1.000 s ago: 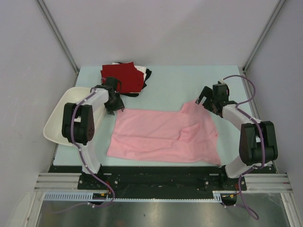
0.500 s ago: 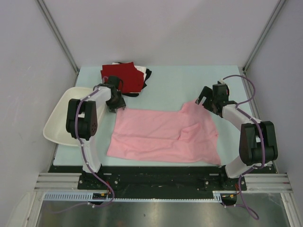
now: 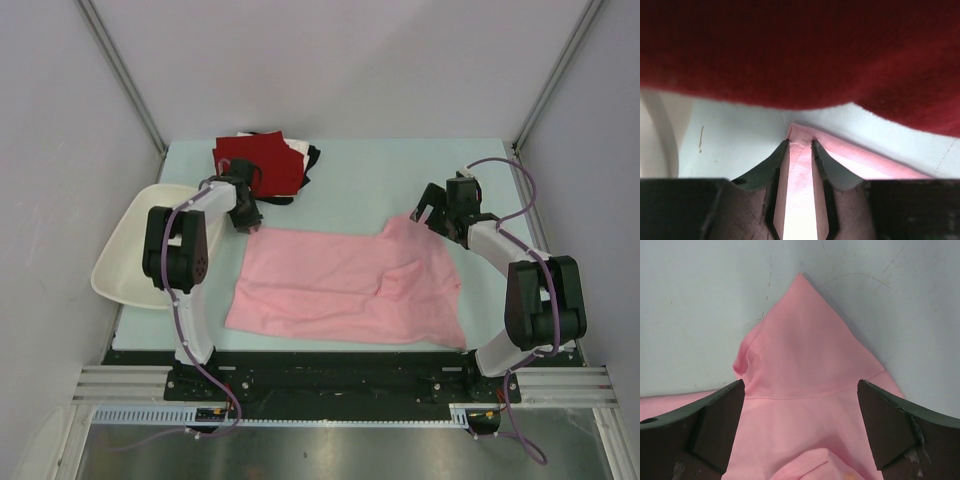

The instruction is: Fold and stack the t-shirts

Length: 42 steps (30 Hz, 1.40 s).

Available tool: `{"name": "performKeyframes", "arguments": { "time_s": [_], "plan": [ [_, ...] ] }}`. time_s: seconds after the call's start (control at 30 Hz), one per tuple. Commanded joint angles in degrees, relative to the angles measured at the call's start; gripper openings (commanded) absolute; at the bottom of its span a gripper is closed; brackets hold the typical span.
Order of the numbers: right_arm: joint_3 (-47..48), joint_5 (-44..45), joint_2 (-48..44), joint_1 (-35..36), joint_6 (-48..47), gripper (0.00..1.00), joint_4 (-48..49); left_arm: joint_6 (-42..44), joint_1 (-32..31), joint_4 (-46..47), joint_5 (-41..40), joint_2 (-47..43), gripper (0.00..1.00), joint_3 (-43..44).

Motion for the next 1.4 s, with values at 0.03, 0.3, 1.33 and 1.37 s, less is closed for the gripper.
{"name": "performKeyframes", "arguments": {
  "time_s": [0.03,0.3,1.33,1.37],
  "plan": [
    [2.08,0.94,-0.39,0.03,-1.19,1.0,1.07,1.86,-0.65,1.12,-1.04,1.42,0.3,0.08],
    [2.08,0.68,-0.04,0.21,-1.28,1.0,1.24,1.5,-1.79,-0.11,-5.88,0.45,0.63,0.78],
    [3.48,2.78,5.31,-1.38,-1.11,0.99,4.41,2.56,-2.41,-0.2,-4.12,-0.95,0.0,0.43],
    [4.19,3.31,7.06,-1.38,-1.02,0.99,4.32,2.56,-2.41,-0.2,-3.68,-1.13,0.0,0.34]
  ]
}}
